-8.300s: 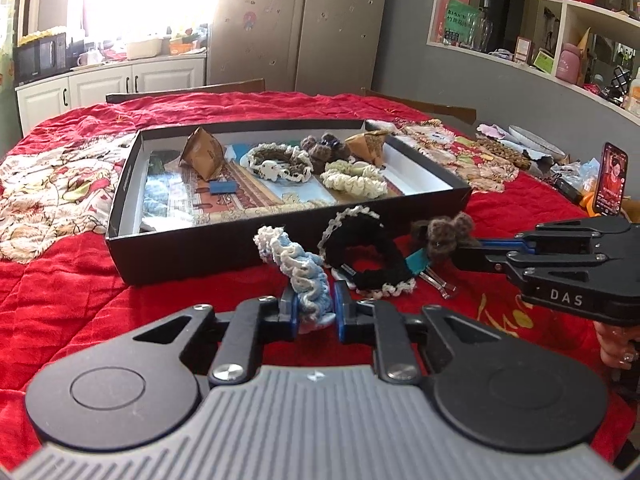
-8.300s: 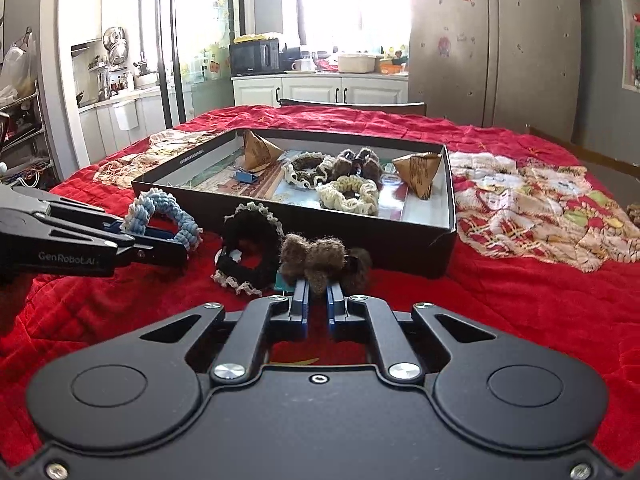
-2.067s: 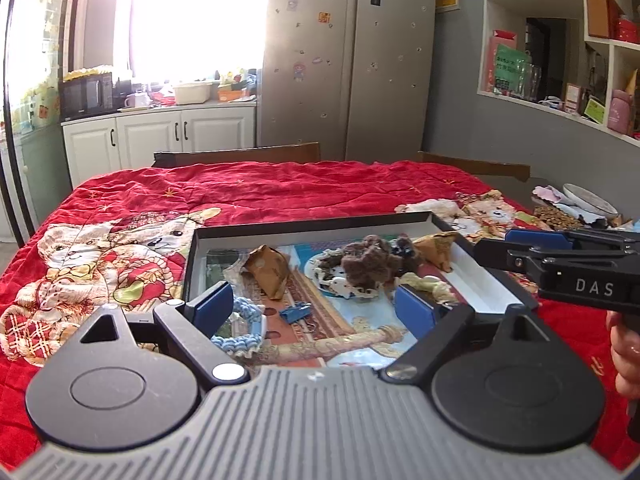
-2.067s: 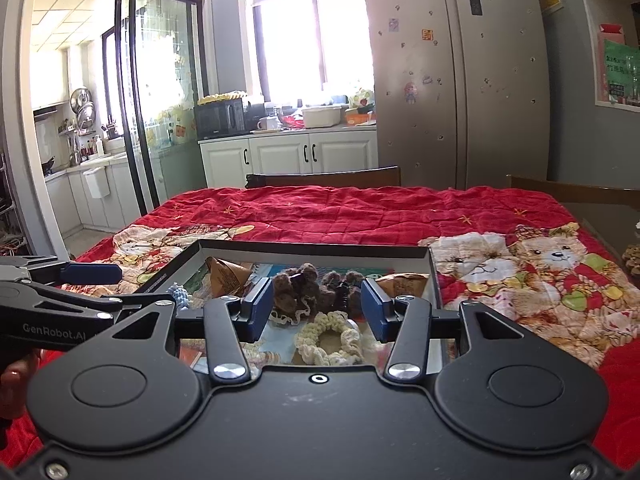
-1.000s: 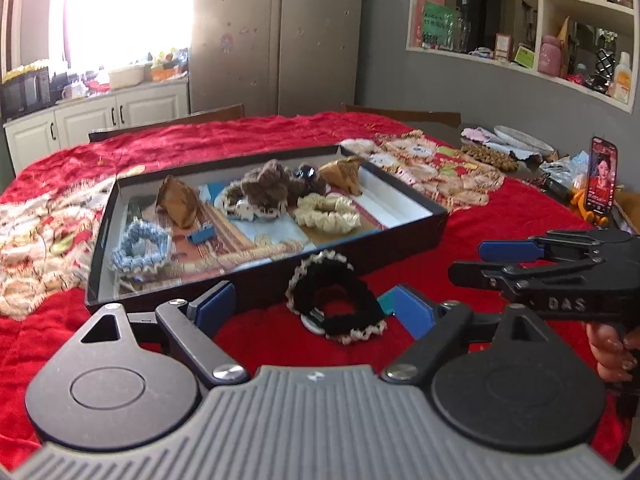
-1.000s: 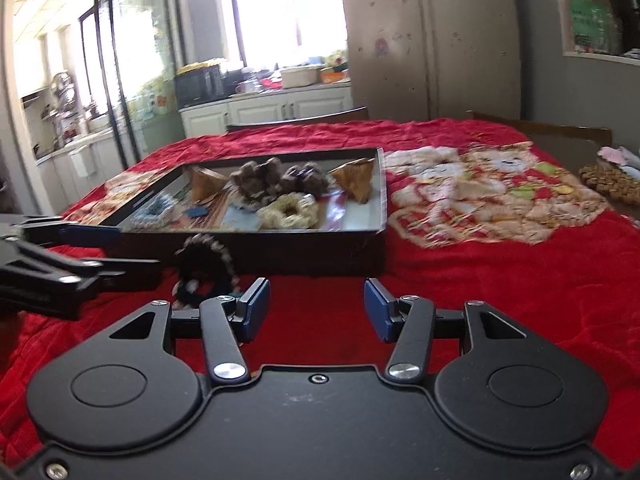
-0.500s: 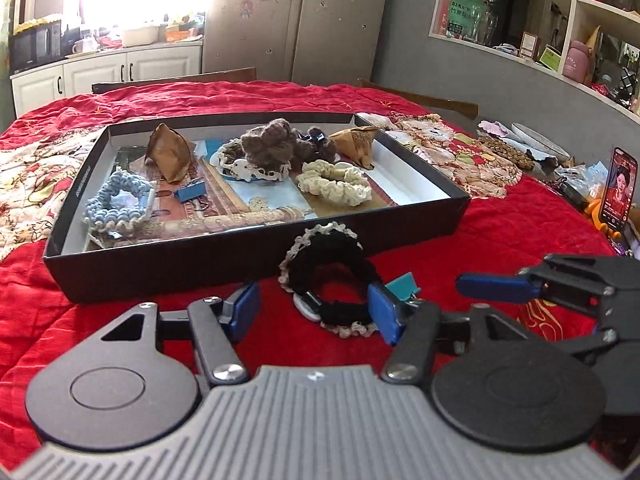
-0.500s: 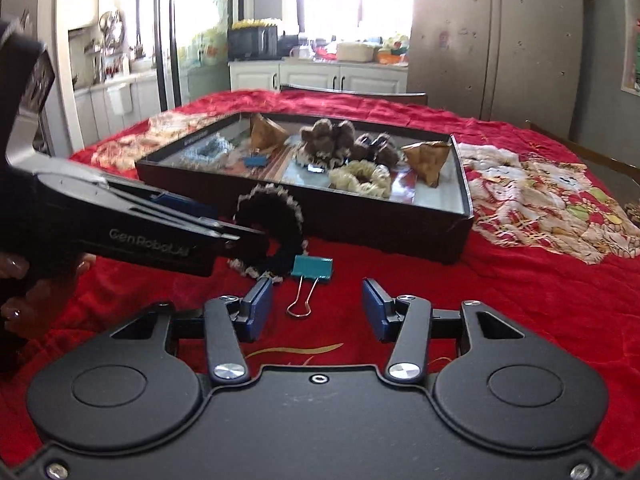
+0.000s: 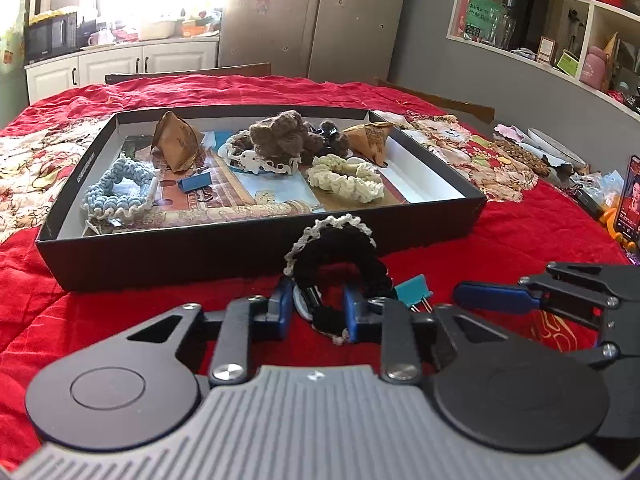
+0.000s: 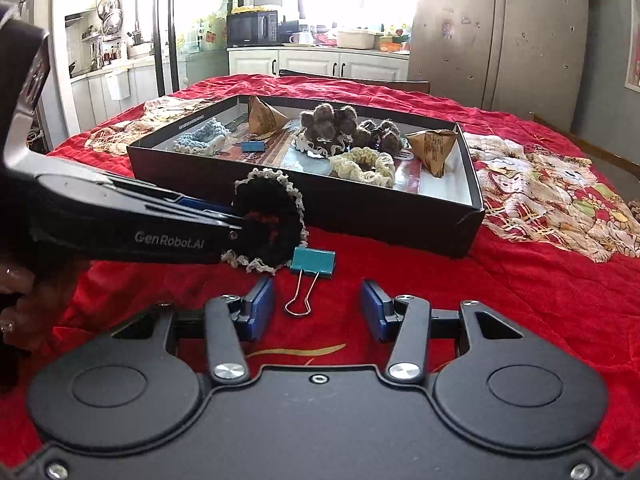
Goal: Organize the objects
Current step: 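Grasp the black lace scrunchie with the left gripper while the right grasps the teal binder clip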
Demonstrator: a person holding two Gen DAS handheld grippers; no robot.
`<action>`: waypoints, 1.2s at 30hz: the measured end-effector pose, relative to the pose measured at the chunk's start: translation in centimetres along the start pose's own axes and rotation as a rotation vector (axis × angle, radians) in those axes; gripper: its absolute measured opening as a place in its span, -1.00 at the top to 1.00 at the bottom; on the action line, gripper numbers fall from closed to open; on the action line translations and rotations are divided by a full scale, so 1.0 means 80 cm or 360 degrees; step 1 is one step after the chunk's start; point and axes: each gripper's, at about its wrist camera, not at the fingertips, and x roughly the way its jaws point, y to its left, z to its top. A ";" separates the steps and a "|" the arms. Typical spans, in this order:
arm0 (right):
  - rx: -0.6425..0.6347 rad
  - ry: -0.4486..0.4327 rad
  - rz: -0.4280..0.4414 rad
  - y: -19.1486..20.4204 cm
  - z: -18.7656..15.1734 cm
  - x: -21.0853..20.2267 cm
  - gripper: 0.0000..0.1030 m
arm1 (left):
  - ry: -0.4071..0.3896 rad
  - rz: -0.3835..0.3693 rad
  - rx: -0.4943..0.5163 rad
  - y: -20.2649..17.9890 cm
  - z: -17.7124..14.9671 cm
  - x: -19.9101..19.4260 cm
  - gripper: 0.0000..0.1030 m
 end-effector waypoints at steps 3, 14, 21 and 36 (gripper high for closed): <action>-0.0004 -0.0001 0.0000 0.001 0.003 0.003 0.15 | -0.0009 -0.0002 -0.0001 0.002 -0.003 -0.004 0.55; -0.0037 0.0011 -0.0004 0.010 0.015 0.020 0.35 | -0.0051 0.0019 -0.0001 0.009 -0.008 -0.017 0.65; -0.0059 0.0018 -0.0018 0.014 0.018 0.026 0.53 | -0.0065 0.0026 0.0001 0.010 -0.010 -0.021 0.67; -0.0083 -0.0026 -0.0024 0.015 0.015 0.017 0.55 | -0.0087 0.0031 0.0024 0.014 -0.010 -0.034 0.67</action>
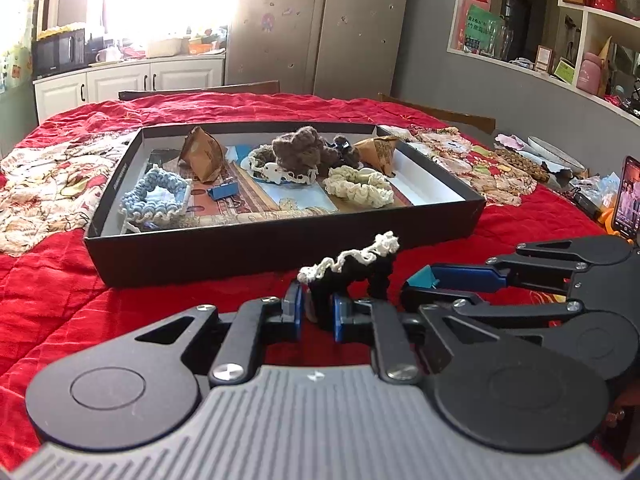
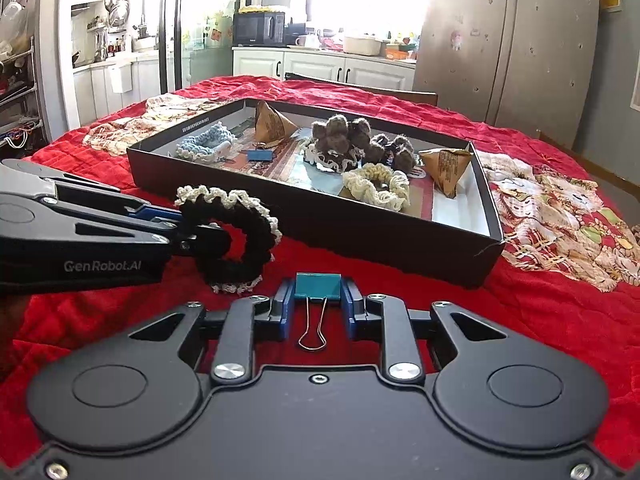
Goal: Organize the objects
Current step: 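Grasp the black lace scrunchie with the left gripper while the right grasps the teal binder clip, then carry the black scrunchie and teal clip over the tray and lower them with both grippers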
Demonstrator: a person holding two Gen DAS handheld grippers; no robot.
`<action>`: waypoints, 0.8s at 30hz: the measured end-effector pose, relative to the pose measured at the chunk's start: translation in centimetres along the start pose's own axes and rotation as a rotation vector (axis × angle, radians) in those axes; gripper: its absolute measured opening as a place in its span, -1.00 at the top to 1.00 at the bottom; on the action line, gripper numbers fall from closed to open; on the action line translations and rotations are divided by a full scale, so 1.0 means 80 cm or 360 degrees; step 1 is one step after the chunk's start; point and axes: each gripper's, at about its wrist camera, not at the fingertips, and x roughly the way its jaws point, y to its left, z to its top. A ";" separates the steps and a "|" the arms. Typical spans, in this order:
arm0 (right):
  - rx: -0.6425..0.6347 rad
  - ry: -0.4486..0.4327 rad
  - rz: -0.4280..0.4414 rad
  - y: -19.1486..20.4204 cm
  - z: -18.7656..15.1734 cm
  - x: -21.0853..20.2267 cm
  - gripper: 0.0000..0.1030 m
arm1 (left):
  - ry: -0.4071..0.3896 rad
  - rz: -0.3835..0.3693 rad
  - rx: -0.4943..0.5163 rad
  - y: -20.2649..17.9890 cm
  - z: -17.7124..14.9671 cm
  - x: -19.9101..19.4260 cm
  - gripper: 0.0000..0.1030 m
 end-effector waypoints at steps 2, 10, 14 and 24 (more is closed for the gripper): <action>-0.0005 -0.0023 0.0002 0.000 0.000 -0.005 0.55 | -0.0007 -0.0004 -0.0007 0.002 0.001 -0.004 0.67; -0.0034 -0.0148 0.0025 0.002 0.015 -0.030 0.55 | -0.0097 -0.0029 -0.0016 0.007 0.016 -0.030 0.68; -0.0041 -0.0212 0.0023 0.000 0.030 -0.038 0.55 | -0.0172 -0.0036 -0.0022 0.010 0.033 -0.042 0.68; 0.0056 -0.0326 -0.0046 -0.023 0.077 -0.020 0.55 | -0.0267 0.0034 -0.0079 0.027 0.086 -0.028 0.68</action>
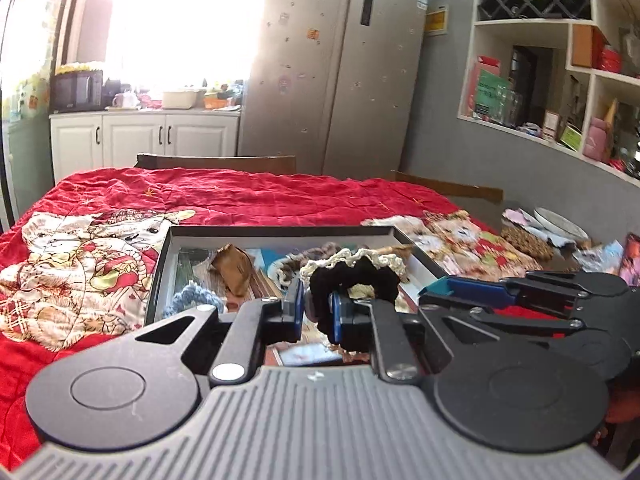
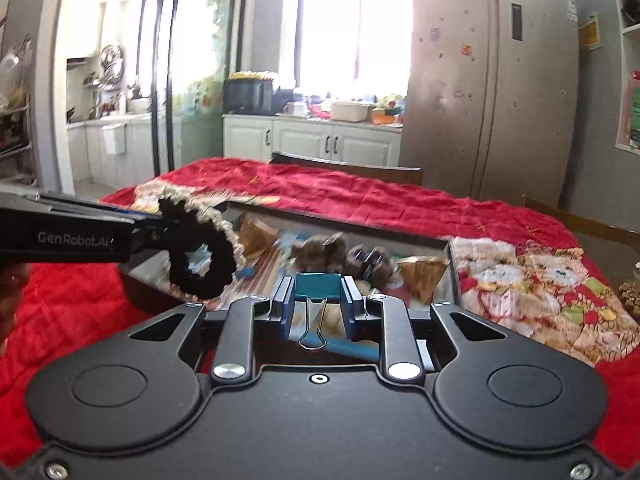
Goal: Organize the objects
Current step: 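Carry the black scrunchie and teal clip over the tray and lower them with both grippers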
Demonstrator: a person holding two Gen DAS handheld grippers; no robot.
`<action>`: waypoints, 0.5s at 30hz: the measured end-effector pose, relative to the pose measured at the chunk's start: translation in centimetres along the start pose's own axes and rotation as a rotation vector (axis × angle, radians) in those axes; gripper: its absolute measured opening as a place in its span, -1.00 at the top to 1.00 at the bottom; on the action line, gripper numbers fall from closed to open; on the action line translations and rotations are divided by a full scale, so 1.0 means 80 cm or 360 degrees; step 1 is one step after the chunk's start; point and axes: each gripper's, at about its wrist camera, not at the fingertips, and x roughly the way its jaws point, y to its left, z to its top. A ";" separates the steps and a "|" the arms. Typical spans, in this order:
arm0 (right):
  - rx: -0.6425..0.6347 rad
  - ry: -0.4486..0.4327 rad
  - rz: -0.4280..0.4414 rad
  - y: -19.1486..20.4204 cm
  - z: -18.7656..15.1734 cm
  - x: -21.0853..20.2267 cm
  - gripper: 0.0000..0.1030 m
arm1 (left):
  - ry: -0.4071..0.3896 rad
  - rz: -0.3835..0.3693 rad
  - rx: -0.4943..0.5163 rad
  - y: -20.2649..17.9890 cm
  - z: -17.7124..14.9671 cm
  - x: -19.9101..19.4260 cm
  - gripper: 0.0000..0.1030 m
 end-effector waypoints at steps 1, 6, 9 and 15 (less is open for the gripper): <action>0.0010 -0.0004 -0.0006 -0.003 0.005 0.005 0.55 | 0.0000 0.0014 -0.0013 0.001 0.004 0.005 0.68; 0.0059 -0.0006 -0.0042 -0.017 0.023 0.033 0.55 | 0.0016 0.0068 -0.0038 0.006 0.017 0.033 0.68; 0.0062 0.0014 -0.0070 -0.021 0.029 0.054 0.55 | 0.0041 0.0104 -0.0052 0.010 0.020 0.051 0.68; 0.0114 0.0047 -0.0090 -0.028 0.028 0.093 0.55 | 0.0117 0.0149 -0.0051 0.016 0.015 0.088 0.67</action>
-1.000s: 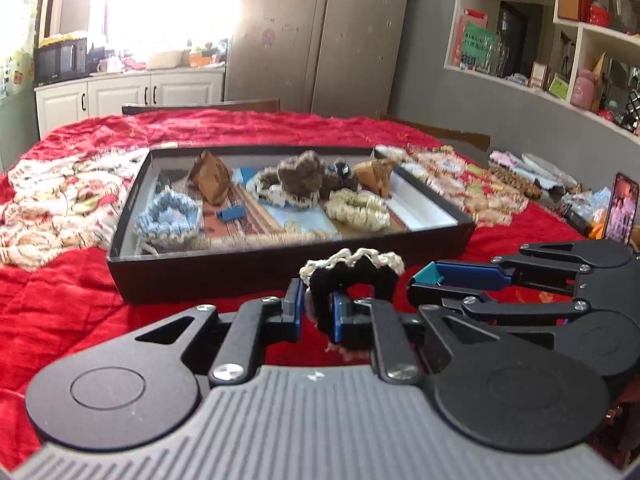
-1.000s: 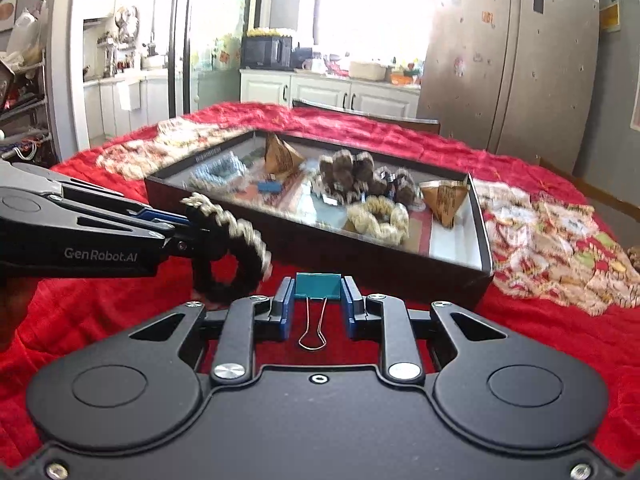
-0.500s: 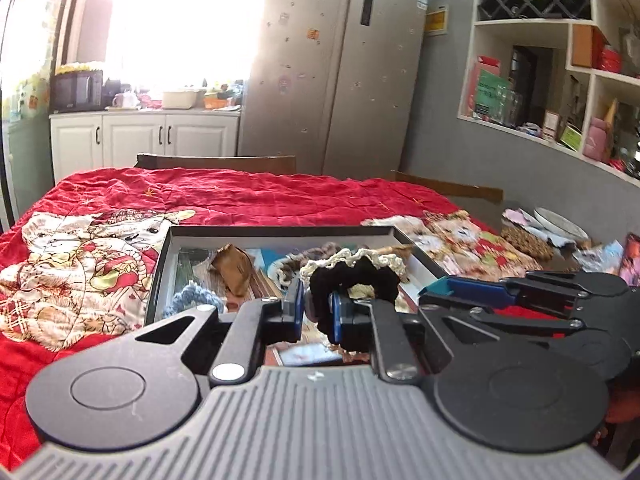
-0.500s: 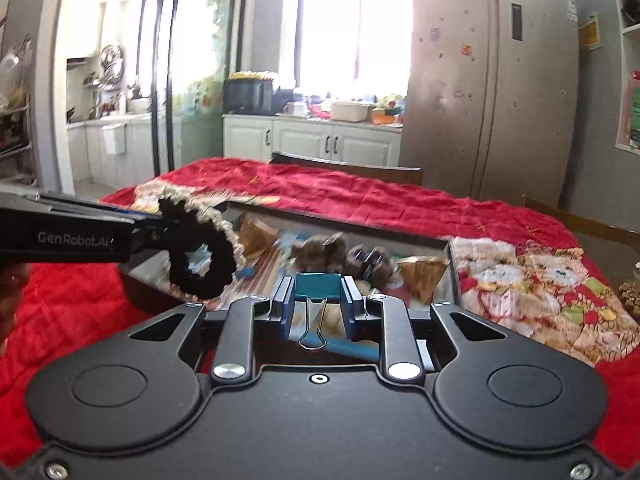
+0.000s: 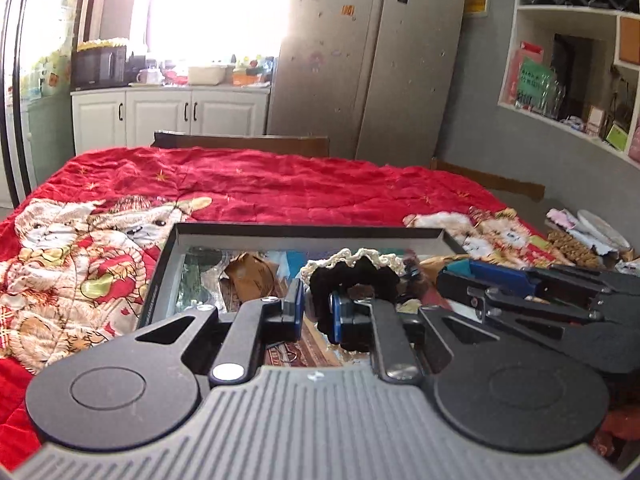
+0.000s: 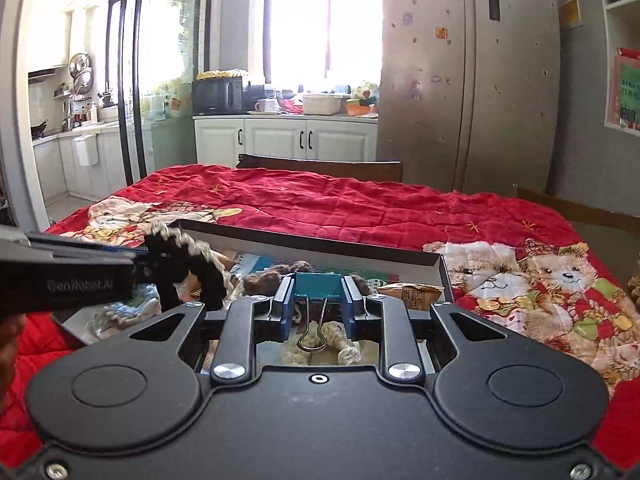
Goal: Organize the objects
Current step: 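Carry the black scrunchie and teal clip over the tray and lower them with both grippers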
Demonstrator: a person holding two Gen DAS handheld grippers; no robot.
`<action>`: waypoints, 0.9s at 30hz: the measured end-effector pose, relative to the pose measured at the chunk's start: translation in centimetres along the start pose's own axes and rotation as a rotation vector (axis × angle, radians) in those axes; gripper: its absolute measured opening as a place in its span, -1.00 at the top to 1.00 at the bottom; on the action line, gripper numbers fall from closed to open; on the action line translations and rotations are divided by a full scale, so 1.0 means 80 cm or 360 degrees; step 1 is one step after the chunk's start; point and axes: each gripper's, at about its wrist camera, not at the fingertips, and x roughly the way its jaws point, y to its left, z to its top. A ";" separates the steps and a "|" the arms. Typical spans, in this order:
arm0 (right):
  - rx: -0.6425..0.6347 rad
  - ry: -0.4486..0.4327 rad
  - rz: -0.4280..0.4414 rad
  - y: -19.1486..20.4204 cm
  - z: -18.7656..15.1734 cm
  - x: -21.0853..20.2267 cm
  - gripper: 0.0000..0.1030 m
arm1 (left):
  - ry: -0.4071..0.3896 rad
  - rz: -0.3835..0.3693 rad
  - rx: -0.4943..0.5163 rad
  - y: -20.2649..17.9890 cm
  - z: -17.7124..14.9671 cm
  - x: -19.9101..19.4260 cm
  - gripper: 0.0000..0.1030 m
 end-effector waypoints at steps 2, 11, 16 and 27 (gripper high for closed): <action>-0.0001 0.0011 -0.0013 0.000 -0.002 0.010 0.55 | 0.0023 0.0009 0.0010 0.000 -0.003 0.009 0.67; 0.0002 0.0056 -0.0027 0.001 -0.015 0.038 0.55 | 0.0077 0.0050 0.0028 0.000 -0.012 0.034 0.67; 0.0002 0.0073 -0.0029 0.003 -0.019 0.045 0.55 | 0.0097 0.0070 0.0043 -0.001 -0.015 0.043 0.67; 0.0015 0.0133 -0.0047 -0.002 -0.025 0.061 0.55 | 0.0132 0.0091 0.0057 0.002 -0.020 0.055 0.67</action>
